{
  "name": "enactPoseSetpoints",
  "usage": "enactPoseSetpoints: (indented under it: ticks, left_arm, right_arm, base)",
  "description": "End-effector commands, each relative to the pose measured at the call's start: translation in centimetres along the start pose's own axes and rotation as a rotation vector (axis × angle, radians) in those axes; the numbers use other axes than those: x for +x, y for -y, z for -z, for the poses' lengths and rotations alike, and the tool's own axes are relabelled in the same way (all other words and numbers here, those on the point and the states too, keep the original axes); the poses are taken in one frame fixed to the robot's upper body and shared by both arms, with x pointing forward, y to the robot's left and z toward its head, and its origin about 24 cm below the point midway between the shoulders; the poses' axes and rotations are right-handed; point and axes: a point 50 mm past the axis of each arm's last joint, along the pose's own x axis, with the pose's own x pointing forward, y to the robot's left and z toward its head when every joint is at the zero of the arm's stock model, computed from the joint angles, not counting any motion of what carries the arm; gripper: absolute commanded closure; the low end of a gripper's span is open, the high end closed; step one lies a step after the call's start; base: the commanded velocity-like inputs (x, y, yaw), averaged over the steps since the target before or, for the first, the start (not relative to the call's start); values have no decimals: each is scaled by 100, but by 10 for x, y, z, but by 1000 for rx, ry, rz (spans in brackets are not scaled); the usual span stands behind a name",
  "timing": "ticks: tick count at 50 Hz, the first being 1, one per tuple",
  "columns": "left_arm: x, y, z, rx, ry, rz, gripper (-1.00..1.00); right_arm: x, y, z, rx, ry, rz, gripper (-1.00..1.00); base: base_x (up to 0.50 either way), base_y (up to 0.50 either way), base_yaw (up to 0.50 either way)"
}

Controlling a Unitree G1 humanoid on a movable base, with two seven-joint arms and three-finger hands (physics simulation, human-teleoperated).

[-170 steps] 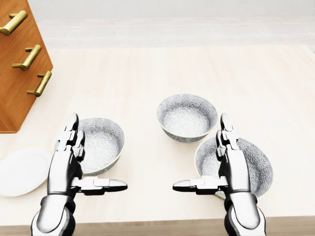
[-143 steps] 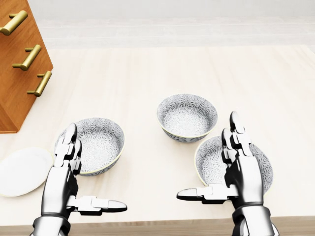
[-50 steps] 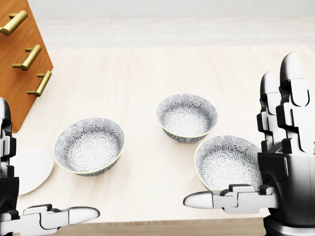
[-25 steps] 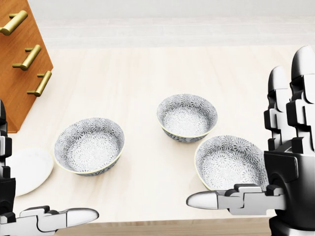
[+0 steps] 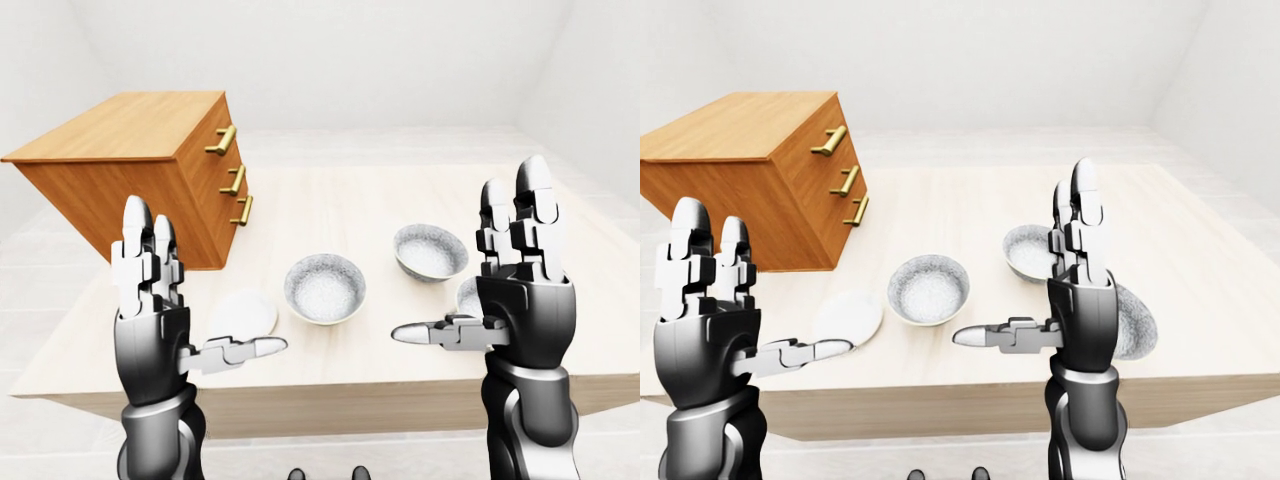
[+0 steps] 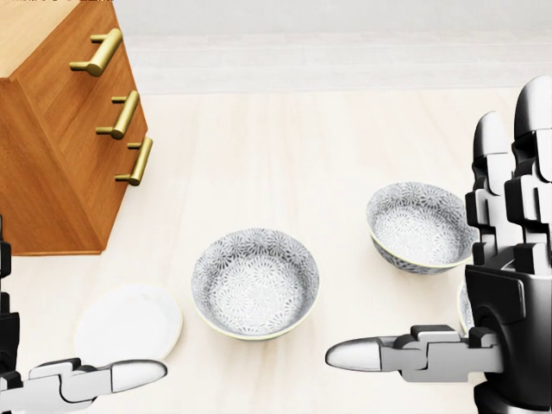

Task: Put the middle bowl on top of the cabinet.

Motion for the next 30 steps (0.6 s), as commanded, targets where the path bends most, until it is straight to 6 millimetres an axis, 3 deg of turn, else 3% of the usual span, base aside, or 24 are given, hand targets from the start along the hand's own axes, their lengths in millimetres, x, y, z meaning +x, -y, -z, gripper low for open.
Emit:
enactPoseSetpoints:
  ticks: [1, 30]
  left_arm:
    - [1, -1, 3, 9, -9, -15, -100]
    - [2, -1, 6, 8, -15, -13, -100]
  right_arm:
    - [0, 0, 0, -6, 8, -2, -100]
    - [-1, -2, -1, -2, 12, -17, -100]
  base:
    - [20, 46, 0]
    - [15, 48, 0]
